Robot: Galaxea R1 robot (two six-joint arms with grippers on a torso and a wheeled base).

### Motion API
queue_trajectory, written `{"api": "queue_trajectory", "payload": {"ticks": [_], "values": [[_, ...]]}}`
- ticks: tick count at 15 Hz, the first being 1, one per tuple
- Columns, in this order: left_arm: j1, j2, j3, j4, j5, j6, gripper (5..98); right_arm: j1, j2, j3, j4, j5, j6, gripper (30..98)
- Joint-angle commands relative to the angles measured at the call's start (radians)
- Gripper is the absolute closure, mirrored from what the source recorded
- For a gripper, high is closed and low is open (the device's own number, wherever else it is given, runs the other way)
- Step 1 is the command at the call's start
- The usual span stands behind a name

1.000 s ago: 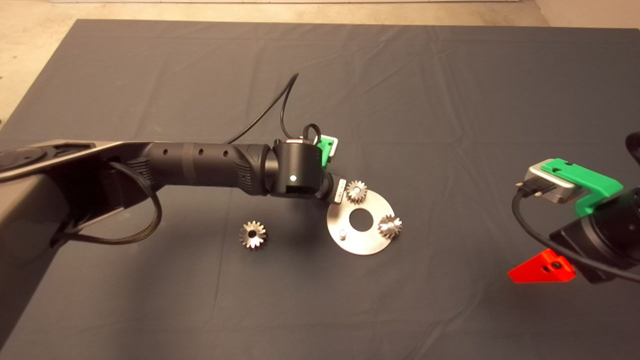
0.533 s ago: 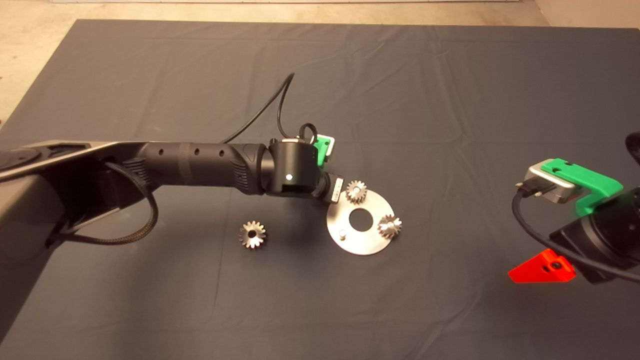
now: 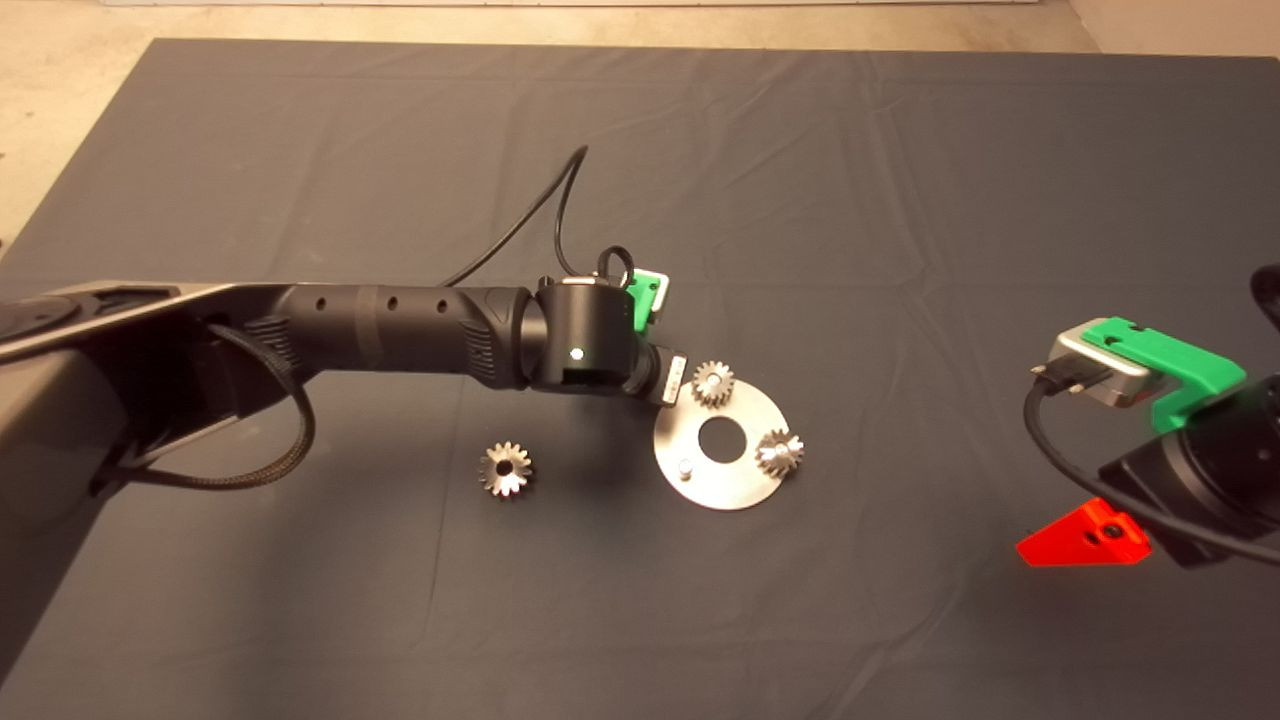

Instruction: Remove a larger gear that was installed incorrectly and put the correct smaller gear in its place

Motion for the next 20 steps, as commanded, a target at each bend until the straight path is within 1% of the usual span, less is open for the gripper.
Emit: {"api": "queue_trajectory", "payload": {"ticks": [1, 3, 4, 5, 6, 8, 10, 11, 12, 13, 14, 15, 16, 17, 18, 20], "values": [[-0.012, -0.002, 0.011, 0.008, 0.014, -0.003, 66.9, 0.010, 0.002, 0.005, 0.026, 0.002, -0.001, 30.6], [-0.020, -0.004, 0.020, 0.007, 0.012, -0.003, 67.1, 0.010, 0.000, 0.004, 0.026, 0.002, -0.001, 30.6], [-0.034, -0.003, 0.045, 0.007, 0.017, -0.002, 67.2, 0.010, 0.001, 0.004, 0.026, 0.001, -0.001, 30.6], [-0.057, -0.004, 0.075, 0.004, 0.024, -0.005, 68.4, 0.010, 0.001, 0.005, 0.026, 0.002, -0.001, 30.6], [-0.082, -0.004, 0.080, -0.013, 0.032, -0.008, 68.5, 0.010, 0.000, 0.004, 0.026, 0.001, -0.001, 30.6], [-0.136, -0.005, 0.081, -0.099, 0.040, -0.017, 68.9, 0.010, 0.000, 0.005, 0.026, 0.002, -0.001, 30.6], [-0.188, -0.005, 0.093, -0.171, 0.040, -0.026, 69.0, 0.010, 0.000, 0.004, 0.026, 0.002, -0.001, 30.6], [-0.210, -0.007, 0.105, -0.199, 0.040, -0.055, 69.0, 0.010, 0.002, 0.003, 0.026, 0.002, -0.001, 30.6], [-0.231, -0.011, 0.125, -0.215, 0.040, -0.087, 69.0, 0.010, 0.002, 0.005, 0.026, 0.002, -0.001, 30.6], [-0.237, -0.018, 0.157, -0.222, 0.041, -0.116, 69.1, 0.010, 0.000, 0.004, 0.026, 0.002, -0.001, 30.6], [-0.239, -0.021, 0.200, -0.222, 0.054, -0.152, 69.1, 0.010, 0.000, 0.005, 0.026, 0.002, -0.001, 30.6], [-0.239, -0.022, 0.231, -0.222, 0.077, -0.180, 69.2, 0.010, 0.000, 0.005, 0.026, 0.002, -0.001, 30.6], [-0.239, -0.022, 0.269, -0.222, 0.110, -0.203, 69.2, 0.010, 0.000, 0.004, 0.026, 0.002, -0.001, 30.6], [-0.239, -0.024, 0.303, -0.222, 0.135, -0.223, 69.2, 0.010, 0.002, 0.005, 0.026, 0.002, -0.001, 30.6], [-0.239, -0.025, 0.336, -0.222, 0.146, -0.243, 69.2, 0.010, 0.002, 0.004, 0.026, 0.002, -0.001, 30.6], [-0.237, -0.028, 0.412, -0.222, 0.147, -0.308, 69.2, 0.010, 0.002, 0.005, 0.026, 0.002, -0.001, 30.6]]}}
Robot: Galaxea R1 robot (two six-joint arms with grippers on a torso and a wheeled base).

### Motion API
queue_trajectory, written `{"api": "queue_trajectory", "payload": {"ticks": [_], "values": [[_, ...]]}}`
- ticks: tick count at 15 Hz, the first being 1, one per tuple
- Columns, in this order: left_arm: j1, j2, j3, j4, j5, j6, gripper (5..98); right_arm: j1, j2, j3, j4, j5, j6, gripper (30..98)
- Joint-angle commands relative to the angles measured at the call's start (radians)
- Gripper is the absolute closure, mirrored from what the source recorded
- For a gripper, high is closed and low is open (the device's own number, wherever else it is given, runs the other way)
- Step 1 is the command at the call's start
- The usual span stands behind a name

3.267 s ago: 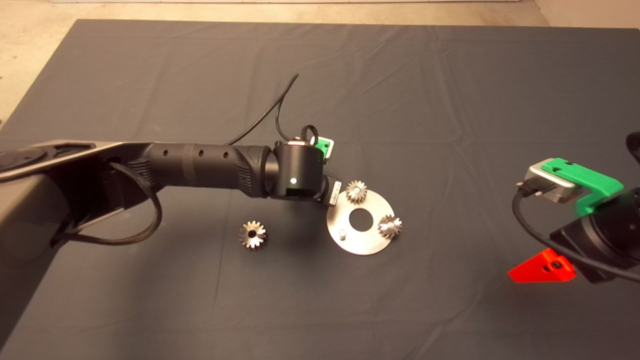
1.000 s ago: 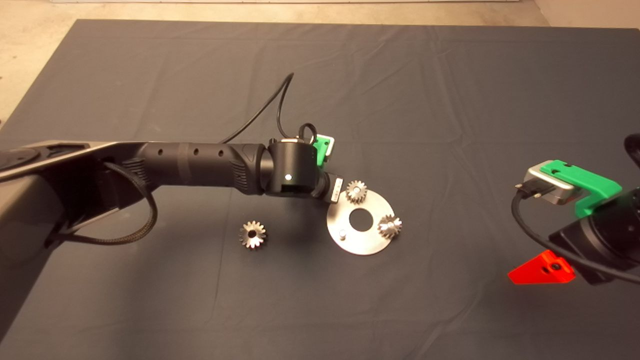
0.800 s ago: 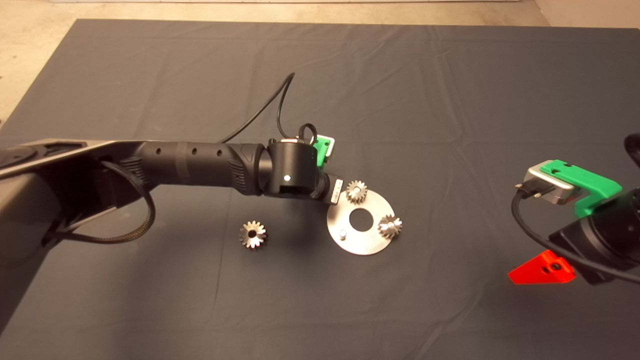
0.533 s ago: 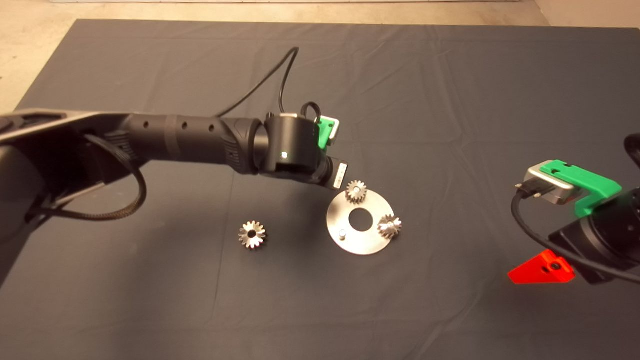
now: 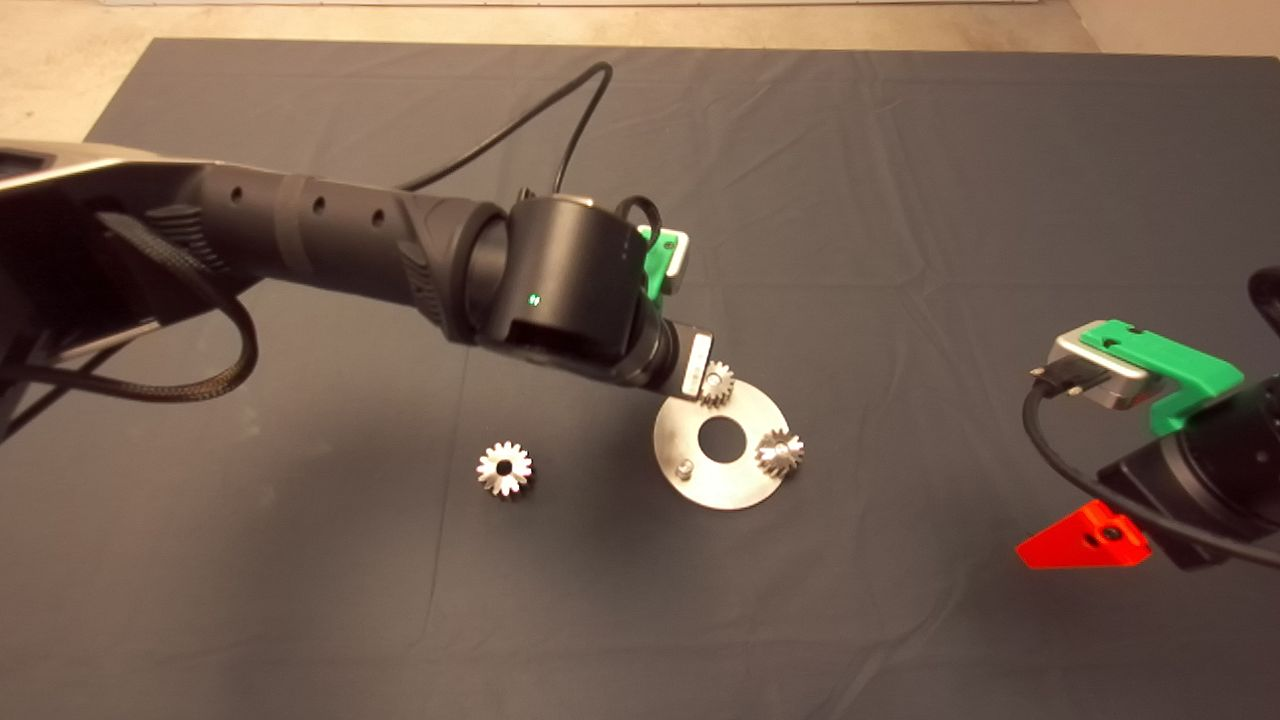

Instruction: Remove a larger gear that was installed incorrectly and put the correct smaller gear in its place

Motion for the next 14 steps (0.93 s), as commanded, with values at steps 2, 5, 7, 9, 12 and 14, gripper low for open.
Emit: {"api": "queue_trajectory", "payload": {"ticks": [2, 5, 7, 9, 12, 14], "values": [[-0.021, -0.008, 0.143, 0.000, 0.053, -0.115, 69.3, 0.014, 0.001, 0.005, 0.026, 0.002, -0.001, 30.6], [-0.017, -0.003, 0.150, 0.006, 0.053, -0.115, 69.3, 0.014, 0.001, 0.005, 0.026, 0.002, -0.001, 30.6], [-0.014, 0.011, 0.148, 0.008, 0.053, -0.116, 69.5, 0.014, 0.001, 0.005, 0.026, 0.002, -0.001, 30.6], [-0.013, 0.022, 0.140, 0.018, 0.054, -0.116, 69.6, 0.014, 0.000, 0.005, 0.026, 0.002, -0.001, 30.6], [0.023, 0.022, 0.128, 0.032, 0.059, -0.112, 69.7, 0.014, 0.000, 0.005, 0.026, 0.002, -0.001, 30.6], [0.073, 0.023, 0.124, 0.071, 0.094, -0.105, 69.7, 0.014, 0.000, 0.005, 0.026, 0.002, -0.001, 30.6]]}}
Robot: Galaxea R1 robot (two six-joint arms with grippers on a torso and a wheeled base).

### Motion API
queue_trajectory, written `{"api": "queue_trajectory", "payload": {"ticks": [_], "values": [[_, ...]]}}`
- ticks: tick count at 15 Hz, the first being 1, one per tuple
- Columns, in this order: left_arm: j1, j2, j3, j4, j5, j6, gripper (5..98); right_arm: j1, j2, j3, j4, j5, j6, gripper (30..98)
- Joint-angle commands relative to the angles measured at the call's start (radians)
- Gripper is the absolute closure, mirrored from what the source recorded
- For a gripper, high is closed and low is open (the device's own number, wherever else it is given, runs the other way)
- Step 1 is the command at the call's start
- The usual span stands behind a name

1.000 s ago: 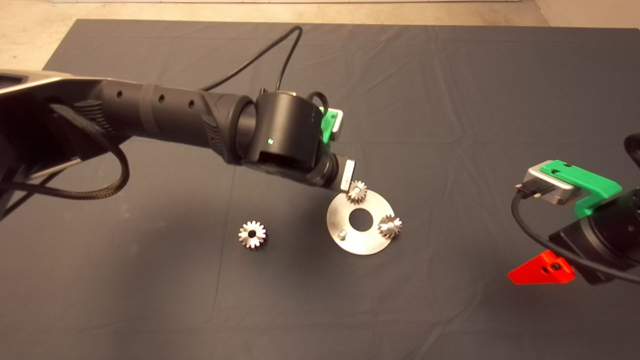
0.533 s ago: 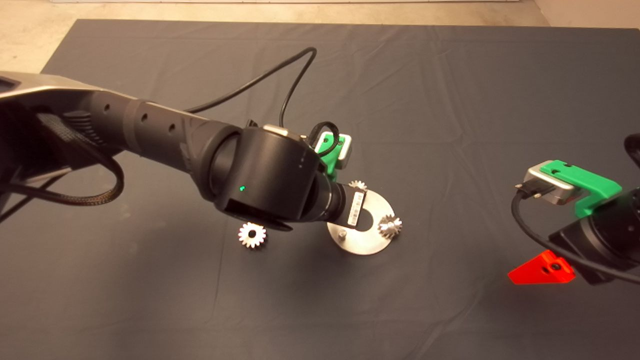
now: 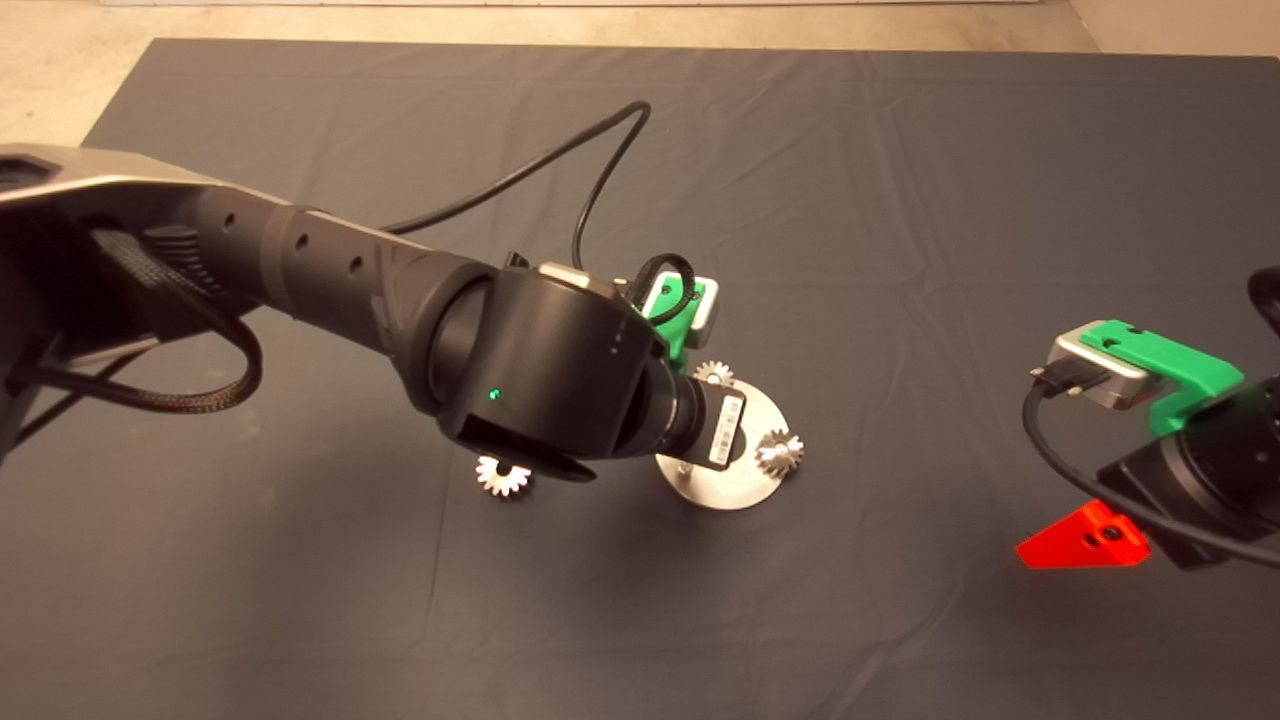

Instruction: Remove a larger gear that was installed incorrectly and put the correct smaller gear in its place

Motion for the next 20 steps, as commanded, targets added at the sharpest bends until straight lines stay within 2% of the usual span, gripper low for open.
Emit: {"api": "queue_trajectory", "payload": {"ticks": [1, 2, 3, 9, 12, 14, 17, 20], "values": [[0.082, 0.016, -0.006, 0.088, 0.121, 0.011, 69.7, 0.014, 0.000, 0.005, 0.026, 0.002, -0.001, 30.6], [0.105, 0.026, -0.008, 0.104, 0.131, 0.030, 69.7, 0.014, 0.000, 0.005, 0.026, 0.002, -0.001, 30.6], [0.119, 0.027, -0.013, 0.109, 0.131, 0.042, 69.7, 0.014, 0.001, 0.005, 0.026, 0.002, -0.001, 30.6], [0.152, 0.036, -0.043, 0.169, 0.131, 0.049, 69.8, 0.014, 0.000, 0.005, 0.026, 0.002, -0.001, 30.6], [0.159, 0.060, -0.065, 0.186, 0.131, 0.107, 69.8, 0.014, 0.000, 0.004, 0.026, 0.002, -0.001, 30.6], [0.159, 0.053, -0.077, 0.187, 0.131, 0.114, 69.8, 0.014, 0.000, 0.005, 0.026, 0.002, -0.001, 30.6], [0.160, 0.053, -0.099, 0.187, 0.131, 0.177, 69.8, 0.014, -0.001, 0.005, 0.026, 0.002, -0.001, 30.6], [0.168, 0.049, -0.097, 0.187, 0.131, 0.182, 69.8, 0.014, -0.001, 0.003, 0.026, 0.002, -0.001, 30.6]]}}
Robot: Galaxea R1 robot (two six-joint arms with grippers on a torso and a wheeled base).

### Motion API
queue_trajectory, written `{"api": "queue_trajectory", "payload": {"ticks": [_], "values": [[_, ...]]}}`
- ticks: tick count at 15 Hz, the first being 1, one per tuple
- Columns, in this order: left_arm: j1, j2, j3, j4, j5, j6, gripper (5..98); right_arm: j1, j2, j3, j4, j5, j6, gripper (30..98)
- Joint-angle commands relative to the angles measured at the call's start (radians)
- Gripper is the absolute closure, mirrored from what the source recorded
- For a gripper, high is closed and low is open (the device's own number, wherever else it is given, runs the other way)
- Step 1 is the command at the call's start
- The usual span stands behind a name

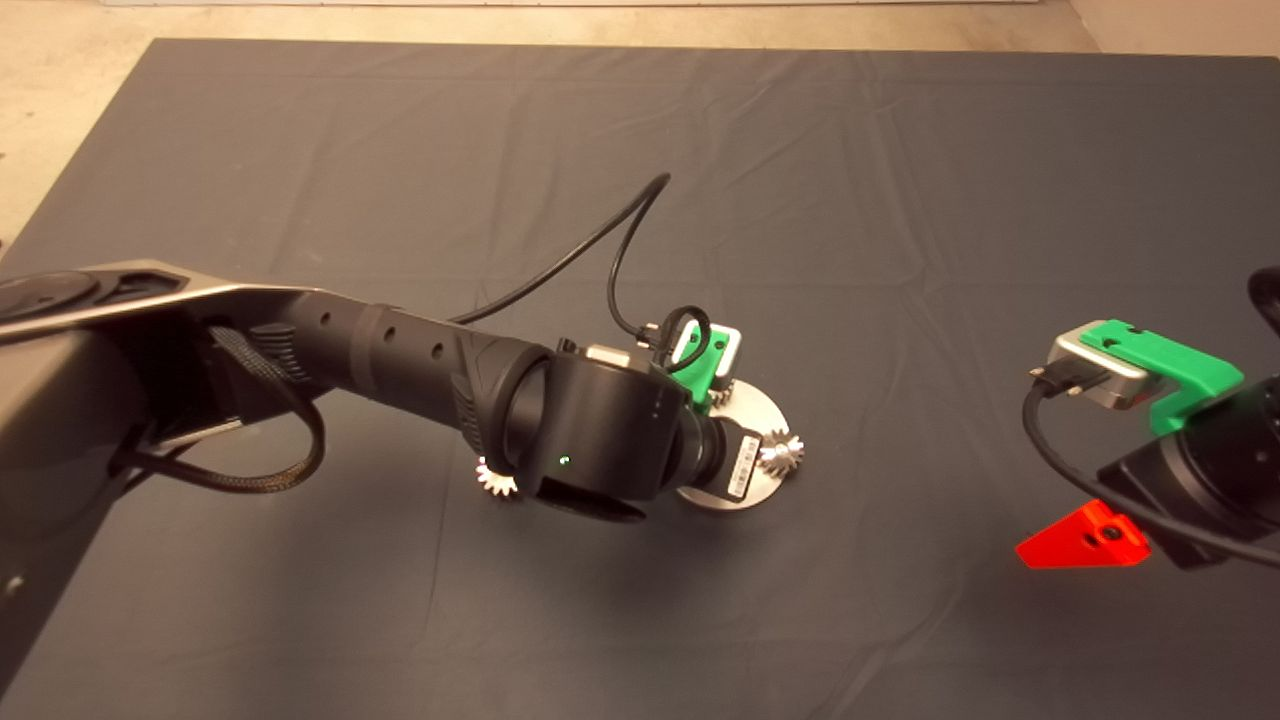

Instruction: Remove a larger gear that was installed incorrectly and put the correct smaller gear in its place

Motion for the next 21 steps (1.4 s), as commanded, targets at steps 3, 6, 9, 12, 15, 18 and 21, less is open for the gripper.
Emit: {"api": "queue_trajectory", "payload": {"ticks": [3, 6, 9, 12, 15, 18, 21], "values": [[0.005, 0.005, -0.010, 0.028, 0.128, 0.076, 69.8, 0.014, -0.001, 0.005, 0.026, 0.002, -0.001, 30.6], [0.005, -0.013, -0.009, 0.028, 0.128, 0.090, 69.9, 0.014, 0.000, 0.005, 0.026, 0.002, -0.001, 30.6], [0.018, -0.016, -0.009, 0.028, 0.128, 0.132, 69.9, 0.014, 0.000, 0.005, 0.026, 0.002, -0.001, 30.6], [0.028, -0.016, -0.009, 0.028, 0.128, 0.168, 69.8, 0.014, 0.000, 0.004, 0.026, 0.002, -0.001, 30.6], [0.034, -0.016, -0.010, 0.028, 0.128, 0.197, 69.9, 0.014, 0.000, 0.005, 0.026, 0.002, -0.001, 30.6], [0.034, -0.016, -0.013, 0.028, 0.128, 0.208, 69.9, 0.014, 0.000, 0.003, 0.026, 0.002, 0.001, 30.6], [0.040, -0.015, -0.029, 0.030, 0.128, 0.220, 69.9, 0.014, 0.000, 0.003, 0.026, 0.002, 0.001, 30.6]]}}
